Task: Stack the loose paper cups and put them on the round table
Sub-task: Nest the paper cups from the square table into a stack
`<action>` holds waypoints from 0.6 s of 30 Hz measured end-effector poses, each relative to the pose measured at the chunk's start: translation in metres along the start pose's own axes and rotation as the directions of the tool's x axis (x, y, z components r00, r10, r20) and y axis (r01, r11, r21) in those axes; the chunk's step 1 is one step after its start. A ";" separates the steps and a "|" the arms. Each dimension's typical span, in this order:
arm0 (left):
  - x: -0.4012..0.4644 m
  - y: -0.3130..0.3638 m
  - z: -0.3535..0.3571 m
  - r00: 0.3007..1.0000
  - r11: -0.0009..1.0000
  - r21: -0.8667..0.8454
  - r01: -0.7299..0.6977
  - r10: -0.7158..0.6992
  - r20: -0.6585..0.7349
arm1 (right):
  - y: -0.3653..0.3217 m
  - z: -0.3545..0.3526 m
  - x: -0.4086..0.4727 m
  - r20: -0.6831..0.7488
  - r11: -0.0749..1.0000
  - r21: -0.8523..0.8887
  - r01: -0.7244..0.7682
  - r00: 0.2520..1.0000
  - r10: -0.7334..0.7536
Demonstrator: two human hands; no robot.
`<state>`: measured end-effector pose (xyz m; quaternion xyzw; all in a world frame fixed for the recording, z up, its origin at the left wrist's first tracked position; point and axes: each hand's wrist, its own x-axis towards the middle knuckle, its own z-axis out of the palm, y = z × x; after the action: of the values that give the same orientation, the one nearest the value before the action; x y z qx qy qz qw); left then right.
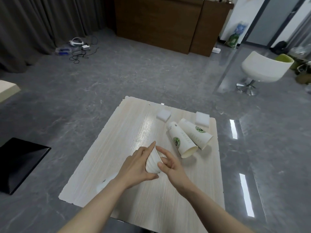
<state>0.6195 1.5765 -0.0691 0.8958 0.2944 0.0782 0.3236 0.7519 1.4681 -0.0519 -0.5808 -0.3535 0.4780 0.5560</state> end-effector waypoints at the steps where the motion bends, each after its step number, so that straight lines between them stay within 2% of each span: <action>1: 0.001 0.001 0.001 1.000 1.000 -0.006 -0.001 0.001 -0.004 | 0.000 0.000 -0.001 0.004 1.000 -0.004 0.004 1.000 -0.004; 3: 0.002 0.003 0.003 1.000 1.000 -0.001 0.004 -0.004 -0.023 | -0.001 -0.004 -0.002 -0.024 1.000 0.005 0.018 1.000 -0.018; 5: 0.002 0.002 0.004 0.999 1.000 0.006 0.011 -0.010 -0.046 | -0.003 -0.016 -0.001 -0.164 1.000 0.001 0.026 0.986 -0.025; 6: 0.001 0.002 0.004 0.998 1.000 0.002 0.014 -0.014 -0.057 | -0.001 -0.025 0.000 -0.282 1.000 -0.009 0.012 0.959 -0.014; 8: -0.002 0.001 0.003 0.997 1.000 -0.006 0.018 -0.018 -0.071 | 0.007 -0.047 0.005 -0.512 0.997 -0.030 -0.068 0.858 0.043; 9: -0.004 0.001 0.003 0.997 1.000 -0.012 0.019 -0.020 -0.075 | 0.012 -0.057 0.007 -0.577 0.991 -0.052 -0.124 0.814 0.072; 12: -0.009 0.001 0.005 0.996 0.999 -0.032 0.019 -0.022 -0.086 | 0.025 -0.080 0.017 -0.601 0.958 -0.139 -0.250 0.790 0.119; 18: -0.009 0.003 0.003 0.994 0.998 -0.043 0.055 -0.059 -0.094 | 0.034 -0.097 0.049 -0.543 0.953 -0.114 -0.280 0.821 0.176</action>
<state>0.6150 1.5676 -0.0691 0.8756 0.3334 0.1173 0.3292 0.8543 1.4795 -0.1009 -0.7774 -0.1589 0.3283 0.5125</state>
